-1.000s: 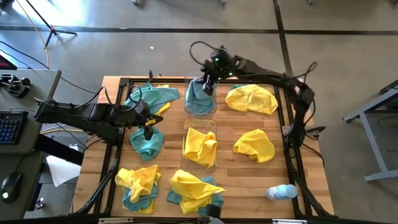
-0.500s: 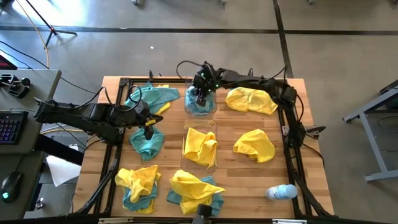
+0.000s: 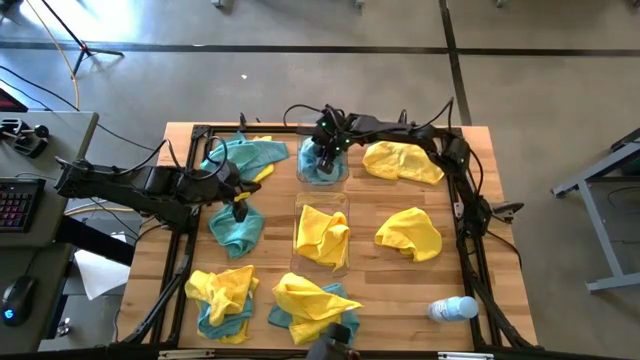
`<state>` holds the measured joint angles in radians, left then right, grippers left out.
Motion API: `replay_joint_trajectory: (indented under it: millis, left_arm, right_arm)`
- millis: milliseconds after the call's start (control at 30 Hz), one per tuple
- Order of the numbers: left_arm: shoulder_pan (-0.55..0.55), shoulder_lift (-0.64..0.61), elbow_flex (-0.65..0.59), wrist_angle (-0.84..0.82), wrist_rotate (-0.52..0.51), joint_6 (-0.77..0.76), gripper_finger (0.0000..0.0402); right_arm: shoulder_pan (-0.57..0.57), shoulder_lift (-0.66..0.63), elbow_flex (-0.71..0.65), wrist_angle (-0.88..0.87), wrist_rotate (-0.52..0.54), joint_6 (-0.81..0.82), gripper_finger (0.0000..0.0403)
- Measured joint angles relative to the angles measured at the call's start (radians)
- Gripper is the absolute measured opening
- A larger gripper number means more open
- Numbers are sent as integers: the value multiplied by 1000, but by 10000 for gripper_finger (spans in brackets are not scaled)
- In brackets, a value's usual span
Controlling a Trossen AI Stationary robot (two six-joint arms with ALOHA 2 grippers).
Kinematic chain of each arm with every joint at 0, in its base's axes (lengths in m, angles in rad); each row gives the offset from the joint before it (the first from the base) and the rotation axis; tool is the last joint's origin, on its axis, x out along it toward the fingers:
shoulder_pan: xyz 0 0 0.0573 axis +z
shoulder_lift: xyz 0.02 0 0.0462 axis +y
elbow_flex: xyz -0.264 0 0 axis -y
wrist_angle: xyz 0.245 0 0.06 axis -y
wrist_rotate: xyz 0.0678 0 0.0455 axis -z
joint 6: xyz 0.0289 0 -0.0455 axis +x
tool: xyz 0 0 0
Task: Sort microfiber towel by color & place in baskets
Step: Put the blue towel into the top transparent bin, then put the yellow towel into the bottom transparent bin
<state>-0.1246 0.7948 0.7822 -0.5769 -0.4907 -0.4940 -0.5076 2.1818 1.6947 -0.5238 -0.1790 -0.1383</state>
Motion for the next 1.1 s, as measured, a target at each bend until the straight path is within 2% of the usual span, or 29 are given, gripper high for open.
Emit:
replay_joint_trajectory:
  millis: [200, 367, 567, 800, 933, 1100]
  left_arm:
    - [0, 0, 0, -1, -36, 0, 0]
    - [0, 0, 0, -1, -36, 0, 0]
    - [0, 0, 0, -1, -17, 0, 0]
    - [0, 0, 0, -1, -17, 0, 3]
    - [0, 16, 0, -16, -17, 23, 29]
    - [0, 50, 0, -59, -30, 34, 83]
  right_arm:
    - [-10, -6, 0, -25, 6, 54, 133]
    - [-16, -61, 0, -62, 0, 61, 170]
    - [-26, -179, 0, -124, -4, 63, 177]
    - [-21, -305, 0, -149, 0, 164, 177]
    - [-2, -362, 0, -188, 5, 251, 177]
    - [57, -399, -3, -305, 26, 321, 176]
